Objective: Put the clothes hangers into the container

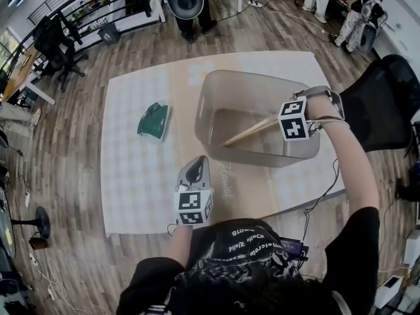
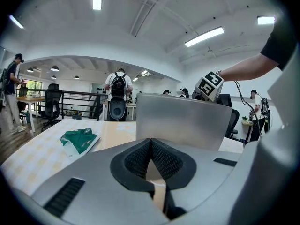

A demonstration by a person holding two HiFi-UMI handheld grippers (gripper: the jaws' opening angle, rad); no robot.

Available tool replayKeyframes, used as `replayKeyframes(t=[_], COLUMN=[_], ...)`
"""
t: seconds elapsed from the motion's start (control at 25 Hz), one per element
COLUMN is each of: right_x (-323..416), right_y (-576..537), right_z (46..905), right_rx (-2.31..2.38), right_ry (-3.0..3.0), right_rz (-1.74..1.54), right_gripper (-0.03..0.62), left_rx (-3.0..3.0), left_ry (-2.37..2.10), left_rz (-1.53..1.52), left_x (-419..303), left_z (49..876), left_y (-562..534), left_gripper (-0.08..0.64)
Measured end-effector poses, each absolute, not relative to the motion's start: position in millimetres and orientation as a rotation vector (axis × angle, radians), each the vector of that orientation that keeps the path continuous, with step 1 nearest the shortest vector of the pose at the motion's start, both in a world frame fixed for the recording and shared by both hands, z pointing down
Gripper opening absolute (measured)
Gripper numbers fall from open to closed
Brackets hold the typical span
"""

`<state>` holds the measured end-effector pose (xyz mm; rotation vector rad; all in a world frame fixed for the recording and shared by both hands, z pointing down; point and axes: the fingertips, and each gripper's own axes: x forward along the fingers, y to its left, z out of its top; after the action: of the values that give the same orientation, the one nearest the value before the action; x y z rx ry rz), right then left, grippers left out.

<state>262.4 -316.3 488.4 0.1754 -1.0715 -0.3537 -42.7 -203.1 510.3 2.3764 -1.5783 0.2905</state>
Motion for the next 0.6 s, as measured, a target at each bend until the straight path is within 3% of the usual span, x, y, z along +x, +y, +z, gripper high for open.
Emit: replayKeyframes(t=[0.6], right_x=[266], right_y=[-284], right_z=[499], right_rx=[0.255], right_ry=[-1.125], right_rz=[-0.313], right_gripper=[0.092], left_rx=[2.387], left_ry=[-1.548], left_rz=[0.305], left_x=[-43], left_z=[514], left_y=[-185], left_gripper=[0.020])
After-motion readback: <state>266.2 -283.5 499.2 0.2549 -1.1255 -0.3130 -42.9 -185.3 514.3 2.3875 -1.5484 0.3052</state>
